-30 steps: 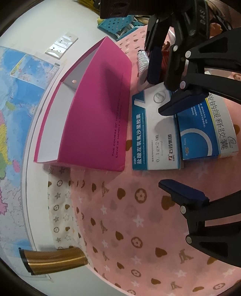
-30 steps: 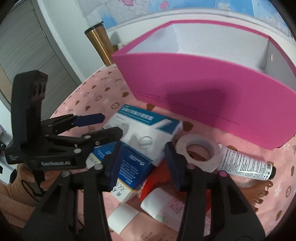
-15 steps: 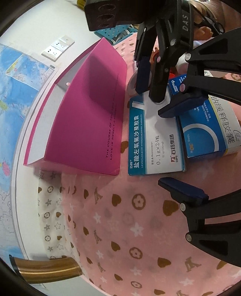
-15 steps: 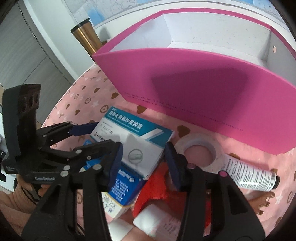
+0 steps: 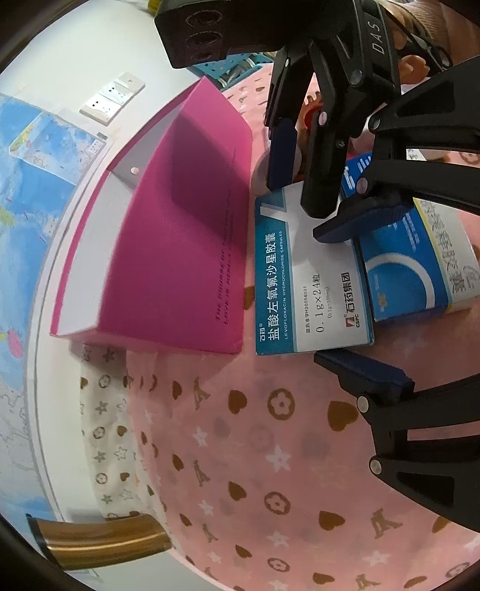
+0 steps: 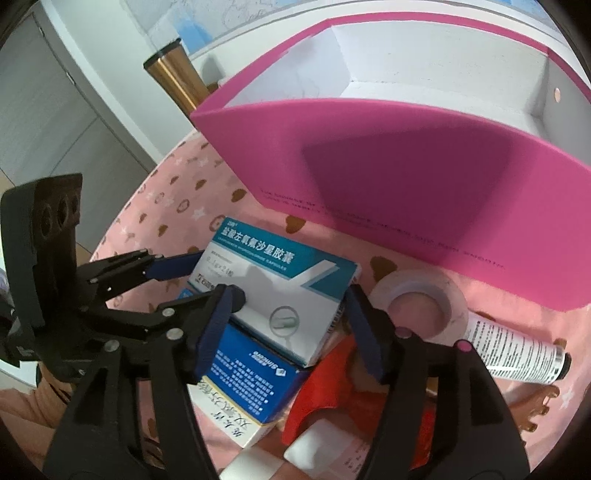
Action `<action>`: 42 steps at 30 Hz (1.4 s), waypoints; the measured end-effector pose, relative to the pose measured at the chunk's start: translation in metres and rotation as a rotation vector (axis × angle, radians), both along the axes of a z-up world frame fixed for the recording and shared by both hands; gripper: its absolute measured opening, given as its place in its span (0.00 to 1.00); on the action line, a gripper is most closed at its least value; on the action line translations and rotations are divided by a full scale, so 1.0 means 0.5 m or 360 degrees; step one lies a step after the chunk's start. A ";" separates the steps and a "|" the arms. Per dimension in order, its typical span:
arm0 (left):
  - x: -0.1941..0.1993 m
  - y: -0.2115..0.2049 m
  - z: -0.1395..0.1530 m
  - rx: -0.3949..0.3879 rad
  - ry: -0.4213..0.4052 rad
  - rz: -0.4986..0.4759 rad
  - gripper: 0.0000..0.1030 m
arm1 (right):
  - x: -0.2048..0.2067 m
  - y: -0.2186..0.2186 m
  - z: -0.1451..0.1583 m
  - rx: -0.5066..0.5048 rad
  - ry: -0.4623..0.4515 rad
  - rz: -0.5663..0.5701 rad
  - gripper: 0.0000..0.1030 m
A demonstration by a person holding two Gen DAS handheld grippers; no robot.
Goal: Organize rigid objects
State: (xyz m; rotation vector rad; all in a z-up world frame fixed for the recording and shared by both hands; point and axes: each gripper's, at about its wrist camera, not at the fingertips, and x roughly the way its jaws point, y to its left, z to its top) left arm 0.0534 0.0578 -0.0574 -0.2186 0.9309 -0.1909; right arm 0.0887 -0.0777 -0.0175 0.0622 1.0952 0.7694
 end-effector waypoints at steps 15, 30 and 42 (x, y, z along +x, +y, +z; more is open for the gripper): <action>-0.019 -0.024 0.103 -0.0043 -0.0121 -0.0025 0.58 | -0.043 -0.045 0.114 0.0082 -0.0216 -0.0023 0.64; 0.043 -0.060 0.220 0.0053 -0.0285 -0.0085 0.58 | -0.015 -0.081 0.236 0.0144 -0.0459 -0.0089 0.64; 0.136 -0.060 0.218 0.0125 -0.0227 -0.0054 0.58 | 0.088 -0.089 0.227 0.0213 -0.0384 -0.0163 0.64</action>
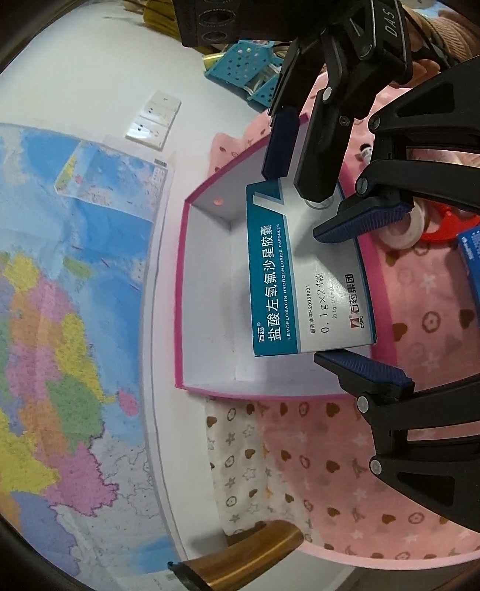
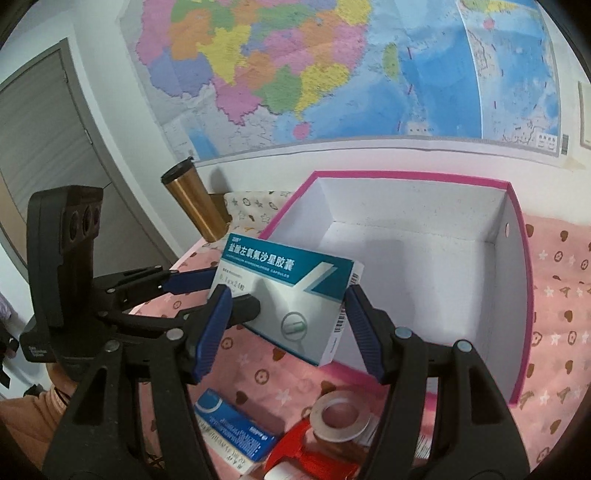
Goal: Organize rigid objects
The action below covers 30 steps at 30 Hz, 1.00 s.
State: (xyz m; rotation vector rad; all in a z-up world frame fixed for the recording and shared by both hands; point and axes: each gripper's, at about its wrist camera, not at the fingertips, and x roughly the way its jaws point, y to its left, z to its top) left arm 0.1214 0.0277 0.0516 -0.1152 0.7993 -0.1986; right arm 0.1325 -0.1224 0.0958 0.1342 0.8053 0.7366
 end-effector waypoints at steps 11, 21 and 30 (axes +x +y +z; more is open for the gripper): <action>0.053 0.009 -0.044 0.0028 0.0130 0.0036 0.58 | 0.051 0.007 -0.054 0.0018 0.0148 -0.0004 0.64; 0.078 0.010 -0.062 0.0114 0.0172 0.0085 0.57 | 0.086 0.021 -0.100 0.0001 0.0270 -0.0008 0.64; 0.079 0.019 -0.052 0.0131 0.0125 0.0151 0.58 | 0.105 0.016 -0.121 0.0002 0.0325 -0.0046 0.64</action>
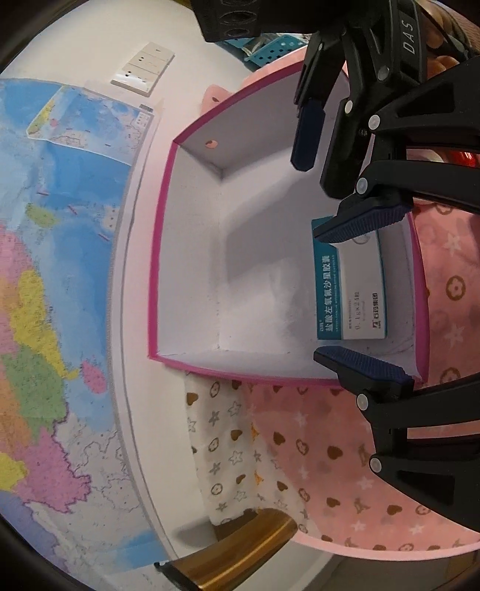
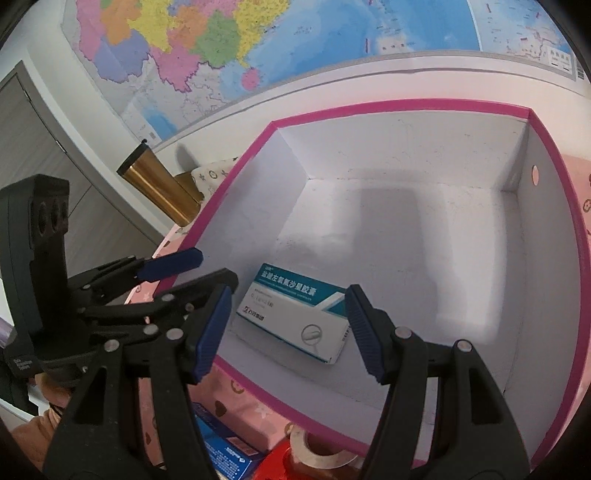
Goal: Organize rigid objects
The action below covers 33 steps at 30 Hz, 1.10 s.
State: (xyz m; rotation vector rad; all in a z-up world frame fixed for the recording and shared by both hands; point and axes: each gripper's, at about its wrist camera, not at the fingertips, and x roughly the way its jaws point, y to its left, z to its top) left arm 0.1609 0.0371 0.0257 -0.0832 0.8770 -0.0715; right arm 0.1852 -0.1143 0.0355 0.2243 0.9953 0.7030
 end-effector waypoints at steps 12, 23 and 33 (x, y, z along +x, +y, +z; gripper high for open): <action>-0.104 -0.024 0.060 -0.0076 -0.0292 -0.0134 0.70 | -0.090 -0.062 0.081 0.0062 -0.0243 -0.0012 0.64; -0.196 -0.083 0.028 -0.0190 -0.0279 -0.0347 0.71 | -0.207 -0.156 0.084 -0.0007 -0.0291 -0.0088 0.64; -0.239 -0.137 -0.071 -0.0231 -0.0060 -0.0476 0.71 | -0.289 -0.277 -0.030 -0.0119 -0.0042 -0.0303 0.64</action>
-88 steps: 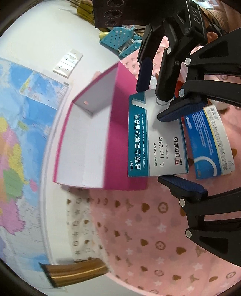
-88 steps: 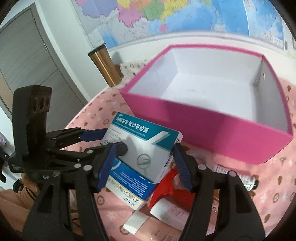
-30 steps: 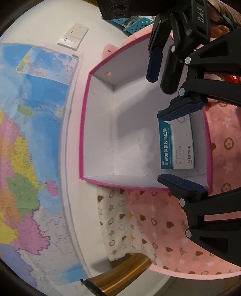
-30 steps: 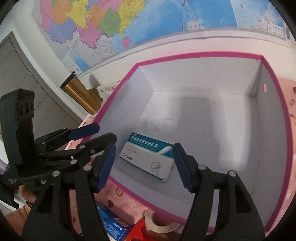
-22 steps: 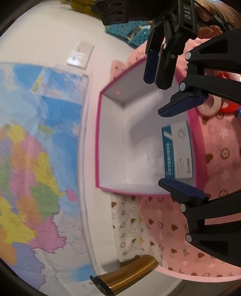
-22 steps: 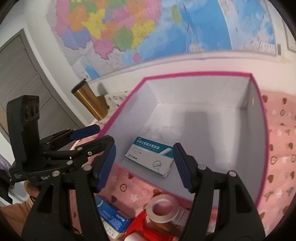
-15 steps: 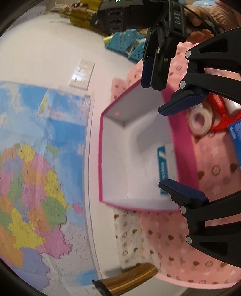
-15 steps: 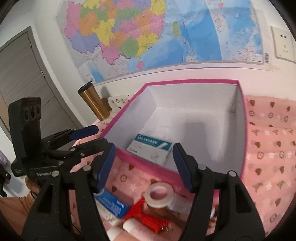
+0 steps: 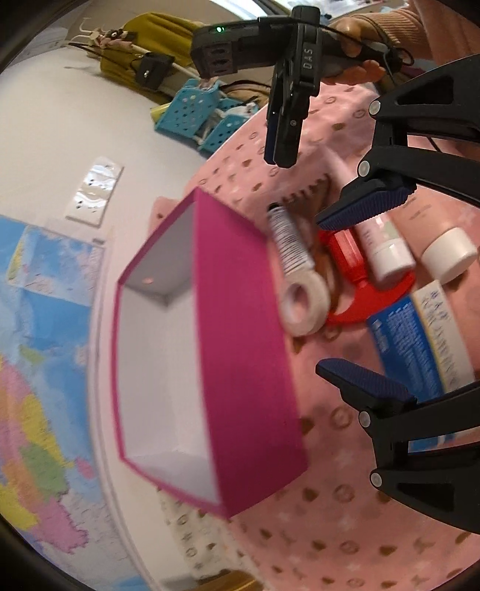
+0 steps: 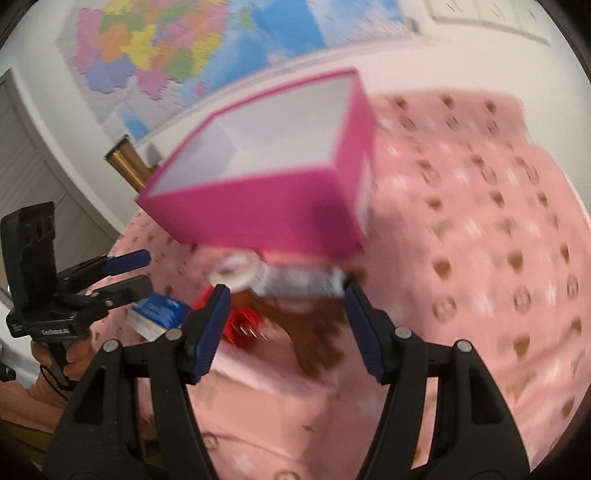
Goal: Organize rigid objects
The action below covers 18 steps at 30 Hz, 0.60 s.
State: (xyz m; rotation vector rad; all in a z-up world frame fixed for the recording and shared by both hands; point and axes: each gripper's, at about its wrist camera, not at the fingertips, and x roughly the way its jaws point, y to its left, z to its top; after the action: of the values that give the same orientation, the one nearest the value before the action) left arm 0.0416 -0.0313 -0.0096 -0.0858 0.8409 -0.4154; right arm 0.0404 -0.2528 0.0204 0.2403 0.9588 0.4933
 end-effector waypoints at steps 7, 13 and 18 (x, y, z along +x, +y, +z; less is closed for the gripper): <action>-0.030 -0.024 -0.035 -0.0013 0.0086 -0.0077 0.71 | -0.041 -0.042 -0.051 -0.0008 0.0110 -0.0061 0.64; -0.045 -0.042 -0.049 0.0022 0.0117 -0.0146 0.71 | -0.067 -0.053 -0.053 0.0010 0.0085 -0.0052 0.64; -0.054 -0.054 -0.049 0.0048 0.0115 -0.0195 0.70 | -0.082 -0.050 -0.048 0.0017 0.0062 -0.0021 0.64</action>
State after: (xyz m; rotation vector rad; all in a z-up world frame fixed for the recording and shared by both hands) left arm 0.0143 -0.0582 -0.0340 -0.0216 0.9263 -0.5172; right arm -0.0005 -0.2780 -0.0036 0.2667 0.9922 0.4830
